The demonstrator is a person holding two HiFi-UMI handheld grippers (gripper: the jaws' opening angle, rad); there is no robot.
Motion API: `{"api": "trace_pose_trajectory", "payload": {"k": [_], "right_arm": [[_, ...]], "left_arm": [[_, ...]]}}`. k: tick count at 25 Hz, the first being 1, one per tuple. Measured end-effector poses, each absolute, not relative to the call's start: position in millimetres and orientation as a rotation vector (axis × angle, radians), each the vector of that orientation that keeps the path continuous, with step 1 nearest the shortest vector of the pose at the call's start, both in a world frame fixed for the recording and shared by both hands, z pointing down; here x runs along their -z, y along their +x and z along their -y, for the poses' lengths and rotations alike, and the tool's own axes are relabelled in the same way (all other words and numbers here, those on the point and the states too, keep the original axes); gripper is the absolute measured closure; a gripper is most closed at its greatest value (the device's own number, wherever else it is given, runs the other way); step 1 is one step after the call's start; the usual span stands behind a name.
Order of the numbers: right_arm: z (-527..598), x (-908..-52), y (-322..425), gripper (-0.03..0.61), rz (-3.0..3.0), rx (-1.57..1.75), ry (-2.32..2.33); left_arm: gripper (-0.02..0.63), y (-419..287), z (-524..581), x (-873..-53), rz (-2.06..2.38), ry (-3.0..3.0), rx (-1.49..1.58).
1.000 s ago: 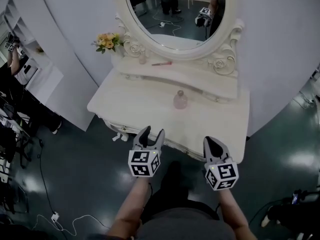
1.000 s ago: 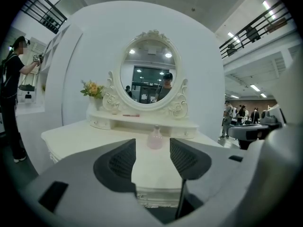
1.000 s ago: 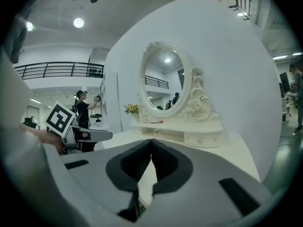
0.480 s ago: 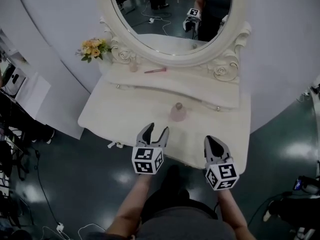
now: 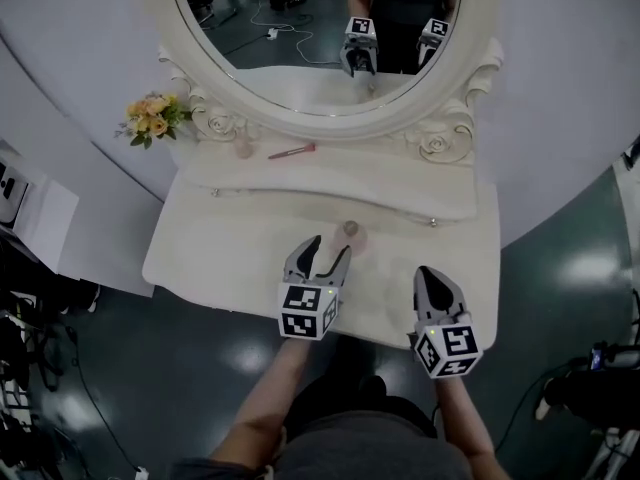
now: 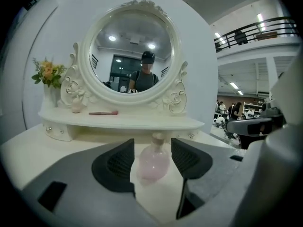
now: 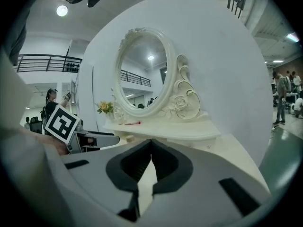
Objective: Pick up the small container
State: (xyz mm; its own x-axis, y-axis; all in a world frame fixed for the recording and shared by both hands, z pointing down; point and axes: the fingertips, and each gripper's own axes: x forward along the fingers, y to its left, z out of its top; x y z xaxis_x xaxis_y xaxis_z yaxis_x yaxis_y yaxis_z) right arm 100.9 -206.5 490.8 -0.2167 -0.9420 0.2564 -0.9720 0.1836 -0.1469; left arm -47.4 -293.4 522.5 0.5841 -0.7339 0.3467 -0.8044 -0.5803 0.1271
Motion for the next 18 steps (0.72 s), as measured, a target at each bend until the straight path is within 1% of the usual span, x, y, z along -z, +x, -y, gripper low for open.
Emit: {"api": "trace_pose_trajectory", "payload": {"k": [18], "right_arm": [[225, -503, 122, 0.575, 2.145, -0.497, 2.077]], "left_arm": [[0.382, 6, 334, -553, 1.020, 2.630, -0.482]]}}
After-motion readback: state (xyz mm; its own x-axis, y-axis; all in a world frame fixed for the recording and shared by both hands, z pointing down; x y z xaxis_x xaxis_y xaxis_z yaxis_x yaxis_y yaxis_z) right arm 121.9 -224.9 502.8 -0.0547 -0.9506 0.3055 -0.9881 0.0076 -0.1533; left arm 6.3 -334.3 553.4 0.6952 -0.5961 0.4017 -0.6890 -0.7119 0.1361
